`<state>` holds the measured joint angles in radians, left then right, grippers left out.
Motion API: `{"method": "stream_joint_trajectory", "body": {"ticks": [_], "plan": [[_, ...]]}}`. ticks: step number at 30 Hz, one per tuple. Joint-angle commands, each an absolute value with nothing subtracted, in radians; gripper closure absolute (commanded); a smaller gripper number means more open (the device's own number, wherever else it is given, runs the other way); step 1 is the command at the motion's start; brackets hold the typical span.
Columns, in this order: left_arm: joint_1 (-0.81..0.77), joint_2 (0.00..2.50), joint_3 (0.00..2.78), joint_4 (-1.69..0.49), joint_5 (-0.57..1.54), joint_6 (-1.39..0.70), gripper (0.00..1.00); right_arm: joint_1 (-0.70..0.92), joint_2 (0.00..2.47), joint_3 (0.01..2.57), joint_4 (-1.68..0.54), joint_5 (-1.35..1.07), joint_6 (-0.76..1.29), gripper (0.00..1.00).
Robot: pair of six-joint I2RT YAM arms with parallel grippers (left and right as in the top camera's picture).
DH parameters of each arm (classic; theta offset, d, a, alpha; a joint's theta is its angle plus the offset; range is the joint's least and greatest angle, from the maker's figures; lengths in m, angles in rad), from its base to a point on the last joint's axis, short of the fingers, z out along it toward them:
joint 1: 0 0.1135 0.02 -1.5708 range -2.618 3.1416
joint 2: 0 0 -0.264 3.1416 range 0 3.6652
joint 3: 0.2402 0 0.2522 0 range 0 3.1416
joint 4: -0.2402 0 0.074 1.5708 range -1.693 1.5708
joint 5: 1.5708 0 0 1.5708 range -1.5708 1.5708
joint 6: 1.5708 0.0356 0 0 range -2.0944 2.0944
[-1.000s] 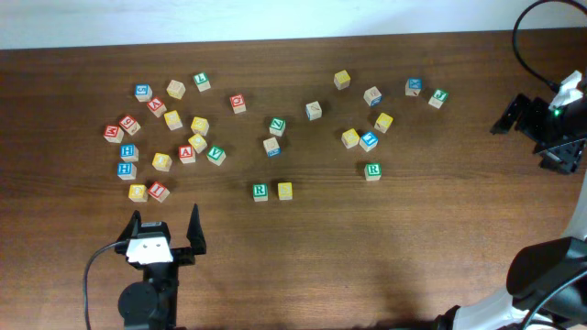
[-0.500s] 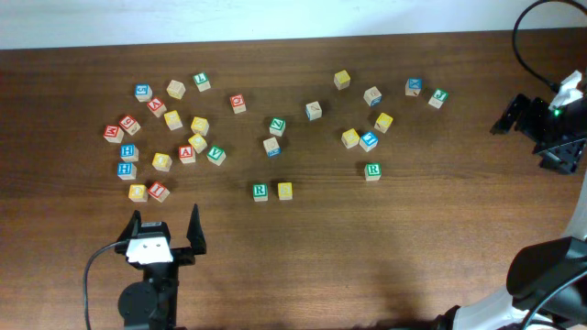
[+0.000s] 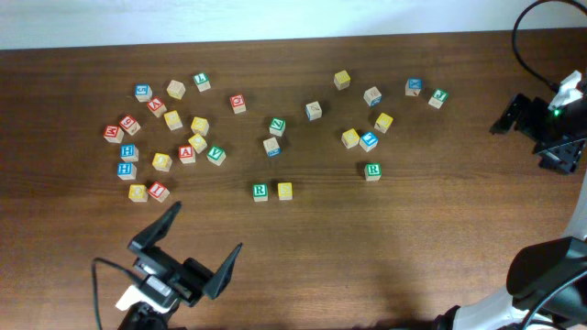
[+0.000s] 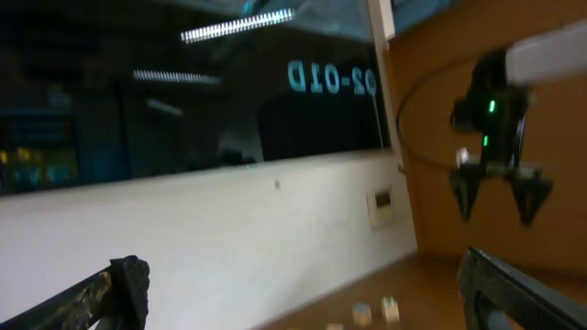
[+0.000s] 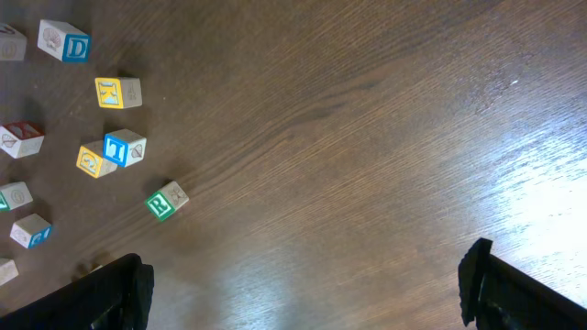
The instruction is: Spell out RSS
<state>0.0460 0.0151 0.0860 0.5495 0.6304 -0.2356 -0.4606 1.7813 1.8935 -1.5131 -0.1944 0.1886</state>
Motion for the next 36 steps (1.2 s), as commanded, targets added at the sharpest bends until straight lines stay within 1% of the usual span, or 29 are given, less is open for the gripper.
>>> {"method": "stream_joint_trajectory", "body": {"ticks": [1,3,6,8,11,15,17,18,20,24,27,31,36], "plan": [[0.042,0.067,0.302,0.410,0.513,-0.243,0.01,-0.458,1.780,1.890,-1.512,-0.206,0.199,0.02],[0.042,0.152,0.474,0.195,0.507,-0.132,0.01,-0.458,1.780,1.890,-1.512,-0.207,0.199,0.02],[0.042,0.343,0.780,-0.244,0.454,0.096,0.01,-0.458,1.780,1.890,-1.512,-0.206,0.199,0.02],[0.042,0.463,0.954,-0.483,0.451,0.214,0.01,-0.458,1.780,1.890,-1.512,-0.206,0.199,0.02],[0.042,0.595,1.124,-0.701,0.458,0.215,0.01,-0.458,1.780,1.890,-1.512,-0.206,0.199,0.02],[0.042,0.694,1.187,-0.749,0.451,0.209,0.01,-0.458,1.780,1.890,-1.512,-0.206,0.199,0.02],[0.042,0.758,1.210,-0.779,0.336,0.078,0.01,-0.458,1.780,1.890,-1.512,-0.206,0.199,0.02],[0.042,0.807,1.233,-0.828,0.270,0.037,0.01,-0.458,1.780,1.890,-1.512,-0.206,0.199,0.02],[0.042,0.900,1.271,-0.915,0.215,0.038,0.01,-0.458,1.780,1.890,-1.512,-0.206,0.199,0.02],[0.042,1.077,1.291,-1.016,0.220,0.038,0.01,-0.458,1.780,1.890,-1.512,-0.206,0.199,0.02],[0.042,1.196,1.291,-1.050,0.220,0.019,0.01,-0.458,1.780,1.890,-1.512,-0.206,0.199,0.02],[0.070,1.312,1.291,-1.042,0.220,-0.086,0.01,-0.458,1.780,1.890,-1.512,-0.206,0.199,0.02],[0.118,1.400,1.291,-1.019,0.222,-0.101,0.01,-0.458,1.780,1.890,-1.512,-0.206,0.199,0.02]]}}
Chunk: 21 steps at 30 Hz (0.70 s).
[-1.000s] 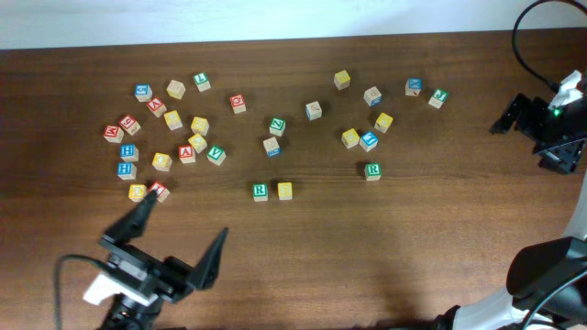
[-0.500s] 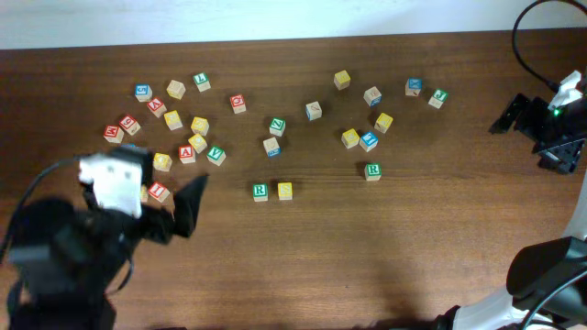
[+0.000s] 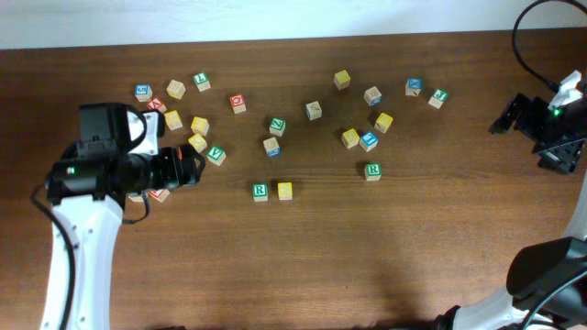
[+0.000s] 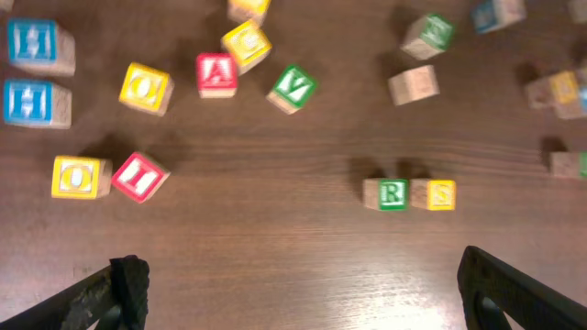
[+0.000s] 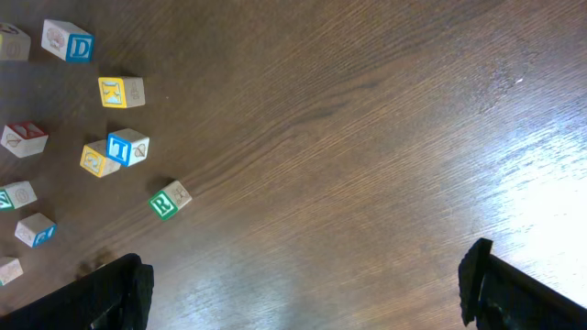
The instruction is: Spell out RSS
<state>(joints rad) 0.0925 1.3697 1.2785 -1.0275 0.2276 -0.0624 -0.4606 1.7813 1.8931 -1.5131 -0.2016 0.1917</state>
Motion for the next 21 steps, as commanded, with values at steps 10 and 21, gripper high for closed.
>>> {"method": "stream_joint_trajectory", "body": {"ticks": [10,21], "plan": [[0.134,1.443,1.291,-0.967,-0.128,-0.331,0.01,-0.458,1.780,1.890,-1.512,-0.206,0.199,0.02],[0.134,1.505,1.291,-0.944,0.062,-0.352,0.01,-0.458,1.780,1.890,-1.512,-0.206,0.199,0.02]]}}
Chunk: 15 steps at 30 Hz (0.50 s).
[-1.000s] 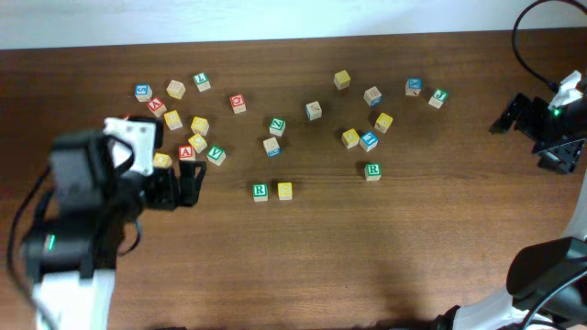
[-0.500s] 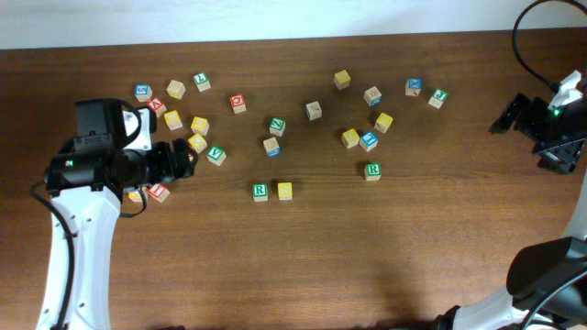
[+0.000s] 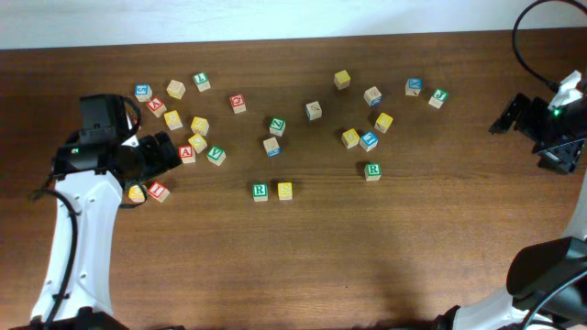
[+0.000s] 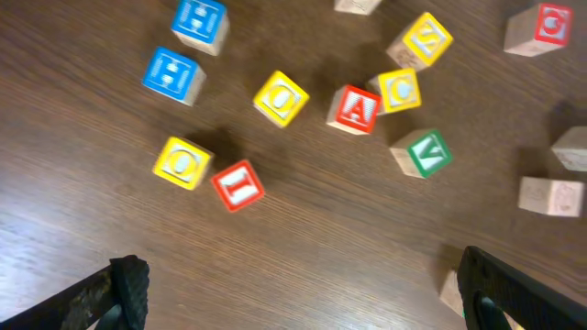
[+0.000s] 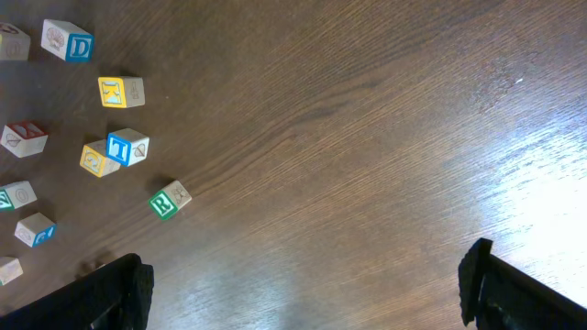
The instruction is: Spell out RSS
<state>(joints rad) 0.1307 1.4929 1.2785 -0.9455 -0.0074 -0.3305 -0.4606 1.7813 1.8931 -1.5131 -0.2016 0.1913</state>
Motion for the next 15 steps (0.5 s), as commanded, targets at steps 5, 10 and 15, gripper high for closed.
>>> {"method": "stream_joint_trajectory", "body": {"ticks": [5,10,15], "plan": [[0.133,1.505,1.291,-0.958,0.115,-0.351,0.01,-0.458,1.780,1.890,-1.512,-0.206,0.199,0.02],[0.133,1.506,1.291,-0.978,0.109,-0.343,0.01,-0.458,1.780,1.890,-1.512,-0.206,0.199,0.02],[0.133,1.522,1.291,-0.978,0.109,-0.297,0.01,-0.458,1.780,1.890,-1.512,-0.206,0.199,0.02]]}}
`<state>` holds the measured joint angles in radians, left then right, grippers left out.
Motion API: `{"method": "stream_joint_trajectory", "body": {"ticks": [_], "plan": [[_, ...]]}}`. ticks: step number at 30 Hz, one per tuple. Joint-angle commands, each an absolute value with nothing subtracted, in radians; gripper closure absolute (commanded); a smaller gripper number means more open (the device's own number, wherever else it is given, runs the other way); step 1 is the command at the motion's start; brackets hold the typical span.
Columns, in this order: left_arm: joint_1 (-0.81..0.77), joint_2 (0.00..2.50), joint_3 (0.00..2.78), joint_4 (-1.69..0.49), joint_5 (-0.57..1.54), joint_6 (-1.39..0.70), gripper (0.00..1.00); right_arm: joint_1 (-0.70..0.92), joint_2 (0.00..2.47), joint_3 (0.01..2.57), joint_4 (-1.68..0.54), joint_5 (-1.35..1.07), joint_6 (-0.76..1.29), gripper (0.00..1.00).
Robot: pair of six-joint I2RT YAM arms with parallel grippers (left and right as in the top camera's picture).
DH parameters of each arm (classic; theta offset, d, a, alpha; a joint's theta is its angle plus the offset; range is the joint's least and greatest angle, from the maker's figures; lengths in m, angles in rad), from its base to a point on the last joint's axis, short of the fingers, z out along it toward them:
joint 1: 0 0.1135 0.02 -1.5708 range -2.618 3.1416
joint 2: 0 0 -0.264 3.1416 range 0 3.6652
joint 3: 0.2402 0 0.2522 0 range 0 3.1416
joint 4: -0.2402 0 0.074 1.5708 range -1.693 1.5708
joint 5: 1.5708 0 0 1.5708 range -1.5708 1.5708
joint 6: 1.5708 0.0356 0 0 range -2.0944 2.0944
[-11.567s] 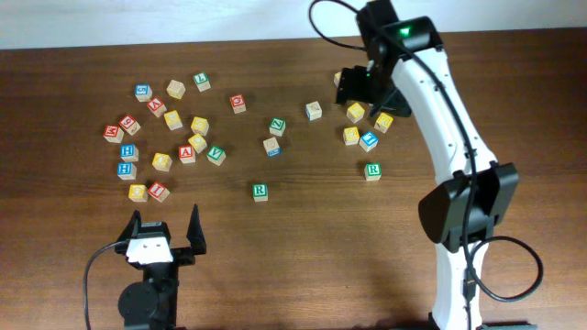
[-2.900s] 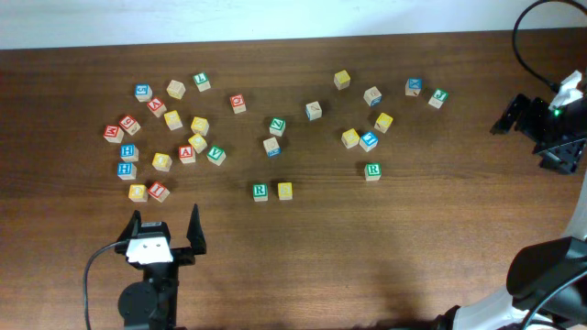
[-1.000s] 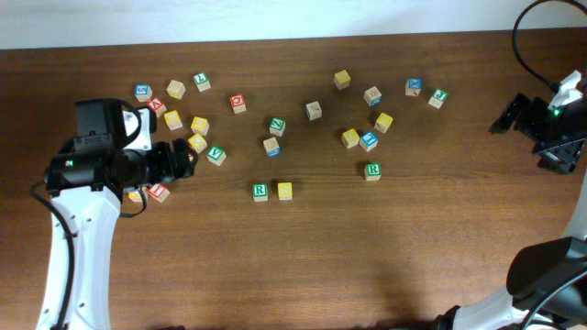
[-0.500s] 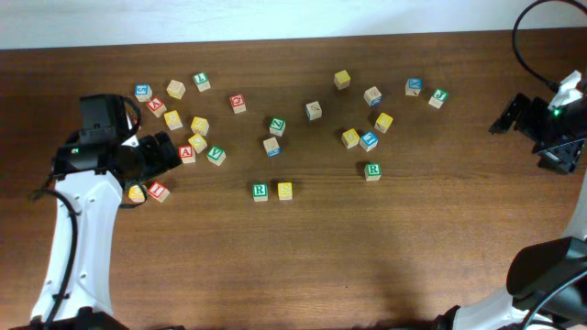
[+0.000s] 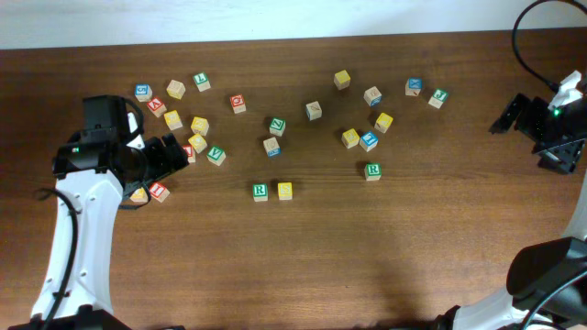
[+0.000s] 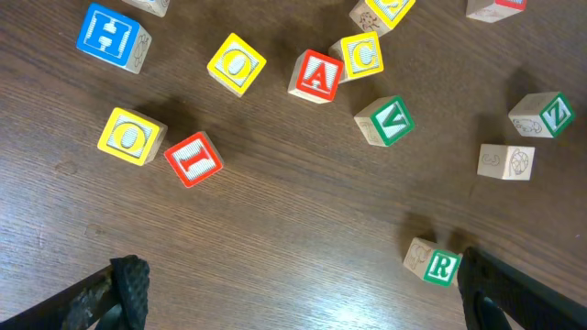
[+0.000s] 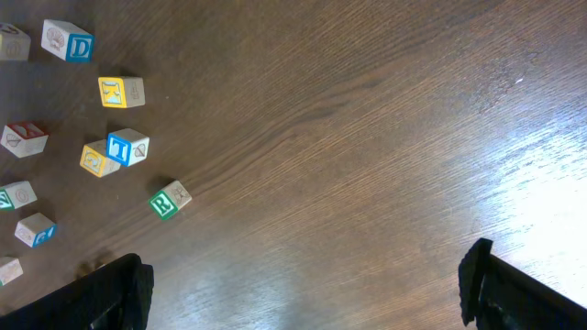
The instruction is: Spell out RSS
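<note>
A green R block [image 5: 260,191] and a yellow S block [image 5: 285,190] stand side by side at mid-table. That R [image 6: 433,264] shows low right in the left wrist view, close to one fingertip [image 6: 484,291]. A second green R [image 5: 372,170] lies further right, also seen in the right wrist view [image 7: 168,201]. My left gripper [image 5: 172,151] hangs open and empty over the left cluster of blocks. My right gripper [image 5: 543,130] is open and empty at the far right edge.
Below the left gripper lie a red I [image 6: 193,159], two yellow O blocks [image 6: 132,136], a red A [image 6: 315,75], a yellow C [image 6: 361,55] and a green V [image 6: 384,120]. Further blocks, such as a blue T [image 7: 126,147], are scattered across the back.
My left gripper has shifted a little to the right over the left cluster, and the green R block now shows at the lower right of its view. The right arm has not moved.
My left gripper was first low at the table's front, open and facing the wall. Then it was open above the left cluster, looking down. It stood further left, and now slightly right again. R and S stayed side by side throughout; the right arm stayed still.
</note>
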<state>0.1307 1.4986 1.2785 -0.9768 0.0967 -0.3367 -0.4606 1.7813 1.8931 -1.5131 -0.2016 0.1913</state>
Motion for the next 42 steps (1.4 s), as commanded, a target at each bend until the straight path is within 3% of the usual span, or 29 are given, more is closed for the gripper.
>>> {"method": "stream_joint_trajectory", "body": {"ticks": [1,17,26,35,42], "plan": [[0.133,1.527,1.291,-0.978,0.107,-0.290,0.01,-0.458,1.780,1.890,-1.512,-0.207,0.199,0.02],[0.133,1.578,1.385,-0.861,0.144,-0.239,0.01,-0.458,1.780,1.890,-1.512,-0.206,0.199,0.02],[0.132,1.685,1.784,-1.123,0.158,-0.159,0.01,-0.458,1.780,1.890,-1.512,-0.206,0.199,0.02],[0.132,1.707,1.782,-1.101,0.161,-0.164,0.01,-0.458,1.780,1.890,-1.512,-0.206,0.199,0.02],[0.127,1.781,1.782,-1.098,0.183,-0.284,0.01,-0.458,1.780,1.890,-1.512,-0.206,0.199,0.02]]}}
